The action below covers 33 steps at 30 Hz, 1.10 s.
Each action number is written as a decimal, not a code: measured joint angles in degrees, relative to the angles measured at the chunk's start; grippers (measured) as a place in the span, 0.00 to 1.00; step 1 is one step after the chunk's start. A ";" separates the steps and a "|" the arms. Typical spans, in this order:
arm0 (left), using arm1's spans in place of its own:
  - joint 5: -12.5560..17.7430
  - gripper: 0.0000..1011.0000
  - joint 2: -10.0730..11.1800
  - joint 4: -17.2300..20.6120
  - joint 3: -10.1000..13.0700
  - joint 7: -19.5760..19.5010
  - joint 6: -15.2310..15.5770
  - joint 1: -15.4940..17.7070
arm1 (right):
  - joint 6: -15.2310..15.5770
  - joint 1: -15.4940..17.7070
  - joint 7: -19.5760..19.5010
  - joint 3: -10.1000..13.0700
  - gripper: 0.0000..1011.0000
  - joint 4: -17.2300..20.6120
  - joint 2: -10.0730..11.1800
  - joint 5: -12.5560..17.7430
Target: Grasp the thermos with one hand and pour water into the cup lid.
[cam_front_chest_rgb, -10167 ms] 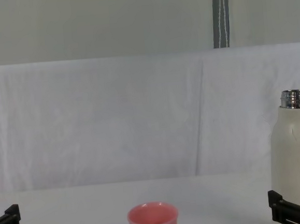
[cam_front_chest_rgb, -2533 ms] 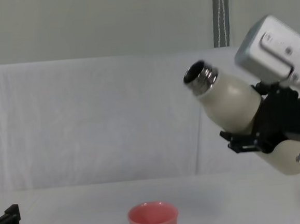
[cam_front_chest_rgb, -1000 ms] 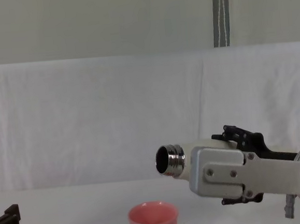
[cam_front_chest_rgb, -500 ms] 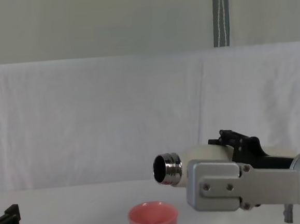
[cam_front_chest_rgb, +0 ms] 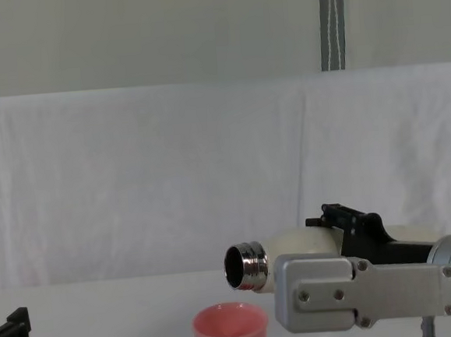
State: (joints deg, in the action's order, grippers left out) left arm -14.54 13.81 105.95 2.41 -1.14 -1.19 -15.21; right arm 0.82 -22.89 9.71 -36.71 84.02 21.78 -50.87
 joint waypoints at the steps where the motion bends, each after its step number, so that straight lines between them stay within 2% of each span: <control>1: 0.00 0.99 0.00 0.00 0.00 0.00 0.00 0.00 | -0.01 -0.16 0.05 -0.11 0.94 -0.12 0.00 -0.09; 33: 0.00 0.99 0.00 0.00 0.00 0.00 0.00 0.00 | 0.30 -1.43 -0.74 -0.70 0.94 -0.82 0.65 -1.64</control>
State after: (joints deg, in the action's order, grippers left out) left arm -14.54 13.80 105.95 2.41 -1.14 -1.19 -15.21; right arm 1.13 -24.31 8.97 -37.41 83.20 22.43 -52.51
